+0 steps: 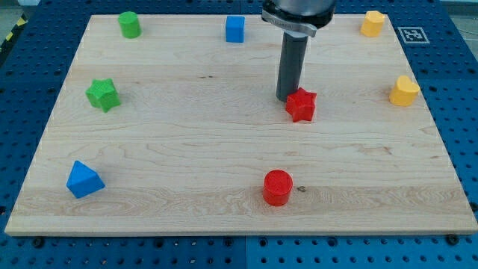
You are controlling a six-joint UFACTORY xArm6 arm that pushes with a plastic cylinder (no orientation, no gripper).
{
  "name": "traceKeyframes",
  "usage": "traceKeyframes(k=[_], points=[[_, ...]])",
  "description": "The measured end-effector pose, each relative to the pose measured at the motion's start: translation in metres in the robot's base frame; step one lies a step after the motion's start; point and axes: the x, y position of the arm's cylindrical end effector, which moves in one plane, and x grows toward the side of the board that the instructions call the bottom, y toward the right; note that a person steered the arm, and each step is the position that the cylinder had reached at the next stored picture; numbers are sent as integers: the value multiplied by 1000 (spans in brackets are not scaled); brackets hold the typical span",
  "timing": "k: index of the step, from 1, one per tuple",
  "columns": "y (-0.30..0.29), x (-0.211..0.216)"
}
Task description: Keep the red star vertically below the yellow heart
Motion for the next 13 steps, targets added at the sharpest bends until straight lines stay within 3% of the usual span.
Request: traceKeyframes(k=[3, 6, 7, 10, 13], points=[[16, 38], [81, 31], [108, 47], [76, 70], [118, 84]])
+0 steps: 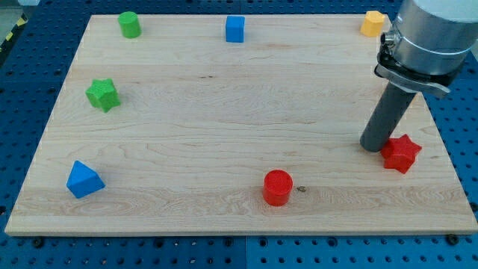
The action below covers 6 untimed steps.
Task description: Keep the red star vertically below the yellow heart
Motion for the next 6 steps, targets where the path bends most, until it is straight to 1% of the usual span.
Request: traceKeyframes(k=[2, 3, 4, 5, 6], points=[[34, 9], [39, 6], [50, -9], [63, 12], [64, 33]])
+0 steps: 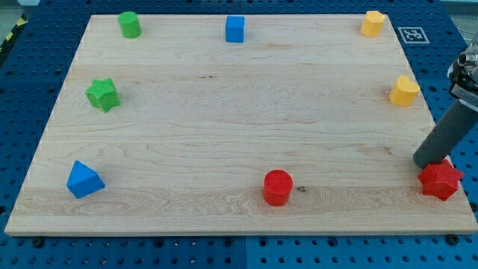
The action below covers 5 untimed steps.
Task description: Keep the red star vertically below the yellow heart
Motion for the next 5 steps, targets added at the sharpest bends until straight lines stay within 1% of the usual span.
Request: traceKeyframes(k=[2, 3, 5], points=[[32, -19], [38, 6], [30, 17]])
